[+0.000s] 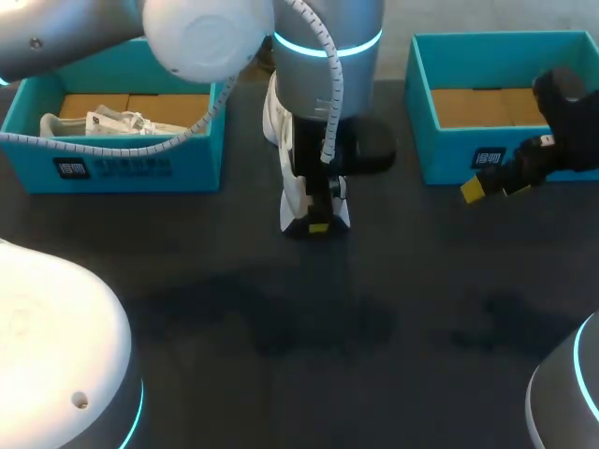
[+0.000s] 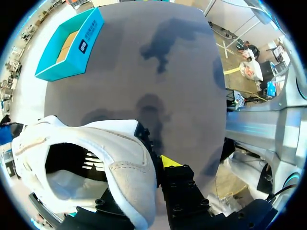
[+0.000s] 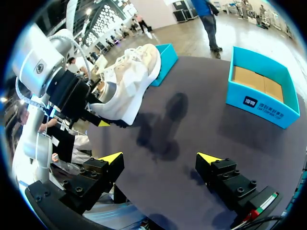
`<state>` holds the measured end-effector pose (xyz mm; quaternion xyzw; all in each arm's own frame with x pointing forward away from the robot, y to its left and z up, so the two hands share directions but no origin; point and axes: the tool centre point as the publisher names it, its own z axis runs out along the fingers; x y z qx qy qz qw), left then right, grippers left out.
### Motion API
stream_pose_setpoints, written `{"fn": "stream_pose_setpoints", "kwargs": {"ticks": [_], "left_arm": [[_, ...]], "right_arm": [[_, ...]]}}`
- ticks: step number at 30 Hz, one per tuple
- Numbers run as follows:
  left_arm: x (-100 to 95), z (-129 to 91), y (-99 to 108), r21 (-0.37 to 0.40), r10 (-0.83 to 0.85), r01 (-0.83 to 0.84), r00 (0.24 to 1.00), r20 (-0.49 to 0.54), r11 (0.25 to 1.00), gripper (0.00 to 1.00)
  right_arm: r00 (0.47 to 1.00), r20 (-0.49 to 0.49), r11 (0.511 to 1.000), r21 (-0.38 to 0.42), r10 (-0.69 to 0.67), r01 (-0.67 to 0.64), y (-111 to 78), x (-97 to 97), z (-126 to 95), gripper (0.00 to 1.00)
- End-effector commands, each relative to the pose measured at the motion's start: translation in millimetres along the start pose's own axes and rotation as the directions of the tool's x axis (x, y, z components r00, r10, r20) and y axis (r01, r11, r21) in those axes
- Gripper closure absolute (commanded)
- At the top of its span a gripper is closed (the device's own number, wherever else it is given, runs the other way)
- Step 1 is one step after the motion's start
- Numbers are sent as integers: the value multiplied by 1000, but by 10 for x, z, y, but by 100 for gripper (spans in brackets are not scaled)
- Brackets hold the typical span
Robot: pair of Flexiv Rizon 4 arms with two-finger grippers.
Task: Take the shoe out of the shoebox, open the shoe tongue, remove and reinsert the insole, then place the shoe into the shoebox
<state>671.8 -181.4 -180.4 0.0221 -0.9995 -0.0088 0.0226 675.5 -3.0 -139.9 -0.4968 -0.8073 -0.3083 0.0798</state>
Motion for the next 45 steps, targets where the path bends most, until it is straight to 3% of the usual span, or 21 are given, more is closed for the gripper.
{"fn": "stream_pose_setpoints", "kwargs": {"ticks": [1, 11, 15, 28, 33, 38, 45], "left_arm": [[15, -44, 234, 39, 16, -17, 1000, 20, 999, 100], [-119, -75, 506, 25, 30, -29, 999, -20, 999, 100], [-304, -113, 640, 39, 43, -41, 998, -51, 998, 100], [-1096, -252, 1280, 19, 16, -15, 1000, -19, 1000, 100], [-1290, -215, 1352, 10, -7, 7, 1000, -29, 1000, 100], [-1348, -157, 1357, 39, -47, 48, 999, -6, 998, 100], [-1548, -125, 1540, 26, -113, 114, 993, -23, 993, 100]], "right_arm": [[1000, 0, 1000, 4, 1, -1, 23, -4, 15, 0], [1000, 0, 1000, 4, 1, -1, 23, -4, 15, 0], [1000, 0, 1000, 4, 1, -1, 23, -4, 15, 0], [1000, 0, 1000, 4, 1, -1, 23, -4, 15, 0], [1000, 0, 1000, 4, 1, -1, 23, -4, 15, 0], [1000, 0, 1000, 4, 1, -1, 23, -4, 15, 0], [1000, 0, 1000, 4, 1, -1, 23, -4, 15, 0]]}}
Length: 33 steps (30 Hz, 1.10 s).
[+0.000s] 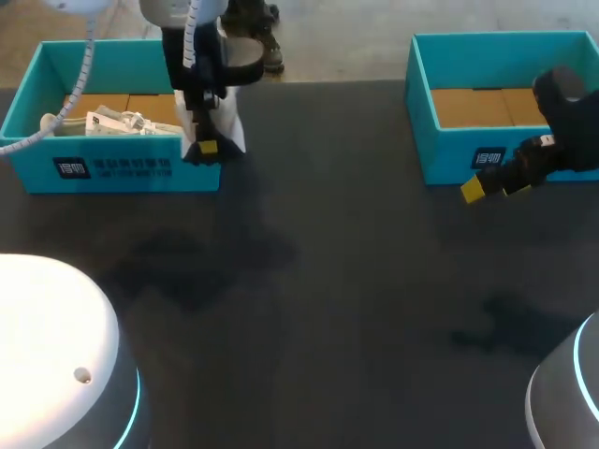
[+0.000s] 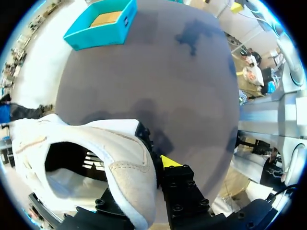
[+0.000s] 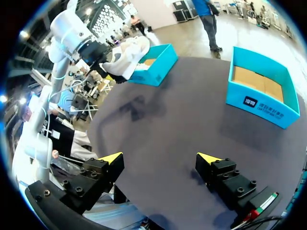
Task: Take the shoe out of the shoebox, open the shoe tongue, remove and reinsert the insole, then place the shoe into the shoebox
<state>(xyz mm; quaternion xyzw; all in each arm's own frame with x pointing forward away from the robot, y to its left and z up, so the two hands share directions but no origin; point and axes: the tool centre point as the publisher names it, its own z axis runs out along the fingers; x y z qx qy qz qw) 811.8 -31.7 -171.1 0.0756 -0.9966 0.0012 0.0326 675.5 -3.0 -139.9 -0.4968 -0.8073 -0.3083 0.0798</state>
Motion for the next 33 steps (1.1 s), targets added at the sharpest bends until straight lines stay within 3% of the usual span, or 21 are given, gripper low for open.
{"fn": "stream_pose_setpoints", "kwargs": {"ticks": [1, 11, 17, 33], "left_arm": [[-129, 9, 118, 4, -13, 13, 1000, 9, 1000, 100], [-530, -16, 350, 28, 10, -10, 1000, 19, 1000, 100], [-786, 12, 566, 25, -1, -1, 997, 77, 1000, 100], [-1386, 52, 1144, 32, -70, 68, 995, 75, 997, 100]], "right_arm": [[1000, 0, 1000, 4, 0, 0, 23, -4, 15, 0], [1000, 0, 1000, 4, 0, 0, 23, -4, 15, 0], [1000, 0, 1000, 4, 0, 0, 23, -4, 15, 0], [1000, 0, 1000, 4, 0, 0, 23, -4, 15, 0]]}}
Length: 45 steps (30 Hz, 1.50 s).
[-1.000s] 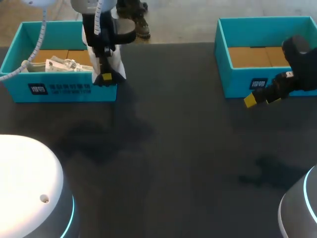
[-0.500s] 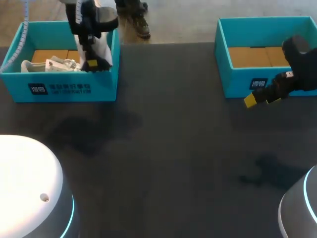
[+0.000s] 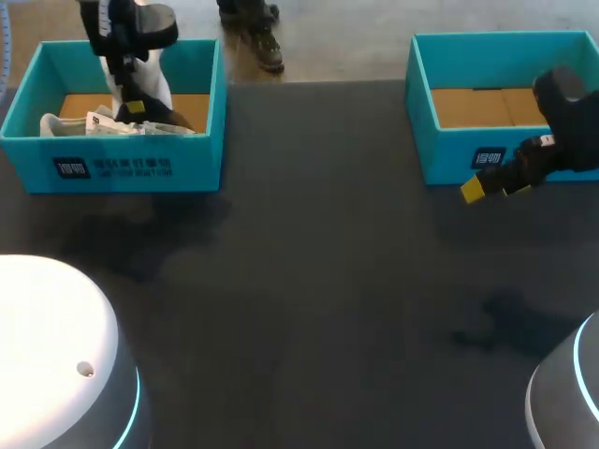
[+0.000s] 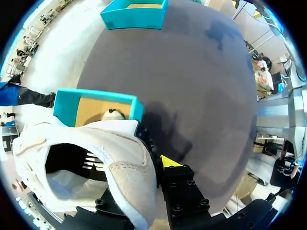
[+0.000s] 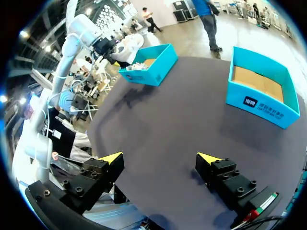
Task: Take the shoe out of the shoebox, open the shoe tongue, remove and reinsert the insole, then place the shoe into the shoebox
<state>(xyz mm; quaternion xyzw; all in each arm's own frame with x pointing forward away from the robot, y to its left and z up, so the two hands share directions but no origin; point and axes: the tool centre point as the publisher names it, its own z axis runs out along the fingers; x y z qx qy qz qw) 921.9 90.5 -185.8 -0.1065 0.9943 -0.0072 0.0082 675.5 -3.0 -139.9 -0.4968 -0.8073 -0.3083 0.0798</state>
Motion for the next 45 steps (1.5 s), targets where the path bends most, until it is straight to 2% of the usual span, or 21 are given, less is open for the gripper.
{"fn": "stream_pose_setpoints", "kwargs": {"ticks": [1, 11, 18, 43, 45], "left_arm": [[-148, -7, 130, 8, -10, 10, 1000, -4, 1000, 100], [-528, 30, 438, 15, -53, 53, 998, -21, 998, 100], [-695, -3, 583, 10, -98, 98, 994, -41, 995, 100], [-695, -3, 583, 10, -98, 98, 994, -41, 995, 100], [-704, -25, 640, 17, -86, 87, 995, -43, 996, 100]], "right_arm": [[1000, 0, 1000, 4, 1, -1, 23, -4, 15, 0], [1000, 0, 1000, 4, 1, -1, 23, -4, 15, 0], [1000, 0, 1000, 4, 1, -1, 23, -4, 15, 0], [1000, 0, 1000, 4, 1, -1, 23, -4, 15, 0], [1000, 0, 1000, 4, 1, -1, 23, -4, 15, 0]]}}
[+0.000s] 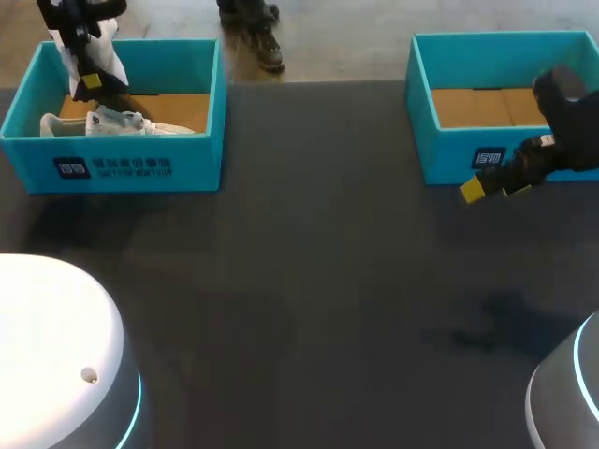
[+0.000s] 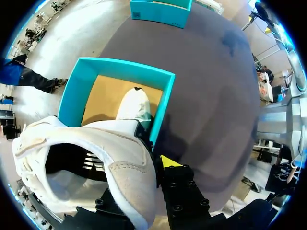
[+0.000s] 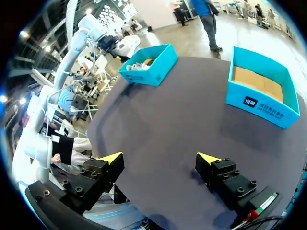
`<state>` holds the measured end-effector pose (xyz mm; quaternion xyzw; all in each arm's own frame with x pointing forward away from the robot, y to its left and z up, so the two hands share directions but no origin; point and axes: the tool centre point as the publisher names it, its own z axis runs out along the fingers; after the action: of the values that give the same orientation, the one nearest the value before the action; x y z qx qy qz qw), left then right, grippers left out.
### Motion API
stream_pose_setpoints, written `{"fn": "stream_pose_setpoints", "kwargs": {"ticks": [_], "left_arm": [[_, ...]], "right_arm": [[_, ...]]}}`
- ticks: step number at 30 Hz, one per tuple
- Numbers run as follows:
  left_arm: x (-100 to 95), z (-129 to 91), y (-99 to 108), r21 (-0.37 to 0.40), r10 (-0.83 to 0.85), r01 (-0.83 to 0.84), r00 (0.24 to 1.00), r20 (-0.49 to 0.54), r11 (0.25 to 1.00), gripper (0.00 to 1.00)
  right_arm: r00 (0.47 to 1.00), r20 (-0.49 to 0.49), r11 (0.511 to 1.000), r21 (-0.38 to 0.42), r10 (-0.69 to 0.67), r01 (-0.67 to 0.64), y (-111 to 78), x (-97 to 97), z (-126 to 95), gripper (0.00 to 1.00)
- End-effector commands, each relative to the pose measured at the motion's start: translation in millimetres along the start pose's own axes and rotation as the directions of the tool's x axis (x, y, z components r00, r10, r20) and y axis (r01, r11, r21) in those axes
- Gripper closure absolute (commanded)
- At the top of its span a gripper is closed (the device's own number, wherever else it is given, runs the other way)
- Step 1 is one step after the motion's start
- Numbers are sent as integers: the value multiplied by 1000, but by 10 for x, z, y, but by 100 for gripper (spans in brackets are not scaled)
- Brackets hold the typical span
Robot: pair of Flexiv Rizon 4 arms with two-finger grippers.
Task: Take the shoe out of the shoebox, open the shoe tongue, remove and reinsert the insole, then place the shoe into the shoebox
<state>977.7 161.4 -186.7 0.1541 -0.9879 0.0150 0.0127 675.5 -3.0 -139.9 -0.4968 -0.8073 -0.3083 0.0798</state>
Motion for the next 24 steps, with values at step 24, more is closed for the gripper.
{"fn": "stream_pose_setpoints", "kwargs": {"ticks": [24], "left_arm": [[-564, -28, 668, -20, 275, -275, 961, 23, 961, 100]], "right_arm": [[1000, 0, 1000, 4, 1, -1, 23, -4, 15, 0]]}}
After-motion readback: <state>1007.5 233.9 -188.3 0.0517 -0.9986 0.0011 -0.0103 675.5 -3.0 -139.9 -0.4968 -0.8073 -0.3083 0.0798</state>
